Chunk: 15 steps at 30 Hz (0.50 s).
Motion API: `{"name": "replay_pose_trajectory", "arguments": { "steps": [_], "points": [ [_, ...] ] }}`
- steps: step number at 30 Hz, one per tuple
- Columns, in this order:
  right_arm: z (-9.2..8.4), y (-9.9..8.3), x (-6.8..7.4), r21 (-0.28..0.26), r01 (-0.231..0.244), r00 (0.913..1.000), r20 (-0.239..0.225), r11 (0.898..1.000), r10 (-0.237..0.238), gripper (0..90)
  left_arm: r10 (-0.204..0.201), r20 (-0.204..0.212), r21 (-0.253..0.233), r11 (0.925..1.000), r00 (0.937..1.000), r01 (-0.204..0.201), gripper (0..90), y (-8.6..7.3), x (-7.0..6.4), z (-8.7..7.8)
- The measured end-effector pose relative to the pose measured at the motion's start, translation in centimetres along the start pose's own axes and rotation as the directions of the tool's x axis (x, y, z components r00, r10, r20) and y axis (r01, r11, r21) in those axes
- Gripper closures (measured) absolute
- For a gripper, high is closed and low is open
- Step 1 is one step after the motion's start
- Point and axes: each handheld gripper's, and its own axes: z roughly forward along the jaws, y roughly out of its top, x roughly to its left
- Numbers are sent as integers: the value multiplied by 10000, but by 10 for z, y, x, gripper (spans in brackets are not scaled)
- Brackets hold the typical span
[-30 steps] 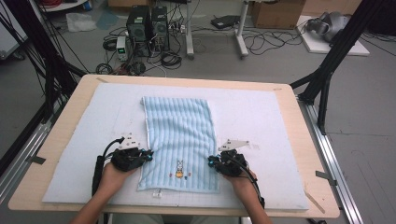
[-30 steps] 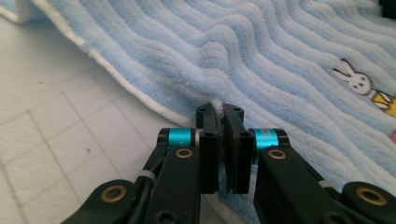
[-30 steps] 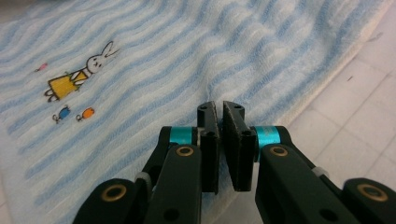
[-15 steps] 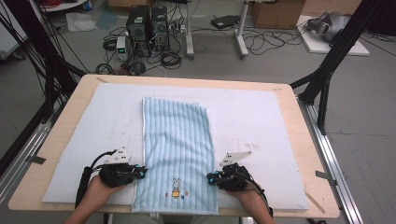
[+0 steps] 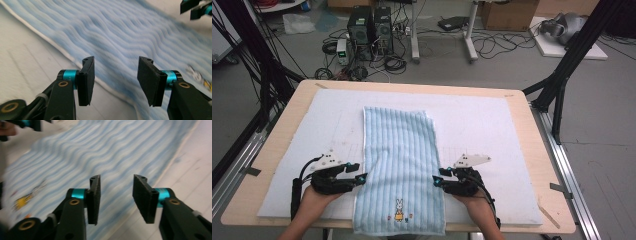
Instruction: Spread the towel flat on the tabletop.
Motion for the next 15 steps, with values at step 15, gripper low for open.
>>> {"name": "replay_pose_trajectory", "arguments": {
  "steps": [15],
  "points": [
    [60, 29, -23, 908, -9, 9788, 2040, 9959, -177, 603, 343, -919, 1207, 9924, 9952, -231, 494, 17, 23, 69]
  ]
}}
